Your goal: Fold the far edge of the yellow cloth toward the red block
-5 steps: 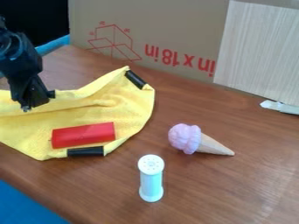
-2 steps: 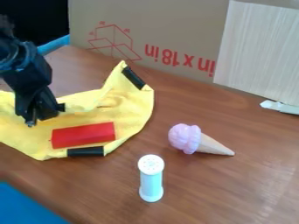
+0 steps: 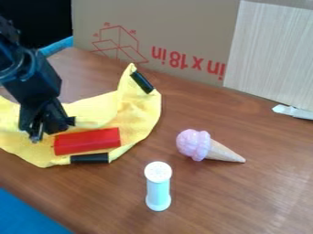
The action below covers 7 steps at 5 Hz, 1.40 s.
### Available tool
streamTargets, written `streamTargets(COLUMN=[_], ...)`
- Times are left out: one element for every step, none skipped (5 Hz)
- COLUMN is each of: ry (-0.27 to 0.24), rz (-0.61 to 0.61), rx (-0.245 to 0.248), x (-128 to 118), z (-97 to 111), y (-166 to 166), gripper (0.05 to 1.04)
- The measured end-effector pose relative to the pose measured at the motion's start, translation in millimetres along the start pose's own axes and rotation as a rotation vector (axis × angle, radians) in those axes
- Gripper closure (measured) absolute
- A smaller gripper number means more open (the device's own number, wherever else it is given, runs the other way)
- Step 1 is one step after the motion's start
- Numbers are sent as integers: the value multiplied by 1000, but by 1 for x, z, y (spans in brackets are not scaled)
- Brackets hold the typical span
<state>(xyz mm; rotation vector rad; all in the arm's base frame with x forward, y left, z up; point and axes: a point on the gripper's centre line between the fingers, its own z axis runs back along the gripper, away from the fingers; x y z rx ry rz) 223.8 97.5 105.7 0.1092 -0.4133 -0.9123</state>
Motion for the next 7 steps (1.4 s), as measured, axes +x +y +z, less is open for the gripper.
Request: streamTargets(ry=[-13,-15,5,17,22,18,14], rz=[-20,-35,-38,-36,-22,-51,-26], rx=[9,-2,-25,-77,-78,-99,-66], x=[-6,-9,-12,-13,-13,-12,-16], z=[1,0,1,2,3,5,16], y=[-9,-15,-18,-15,-12,-13,8], gripper=[1009,979,825,552,226,77,81])
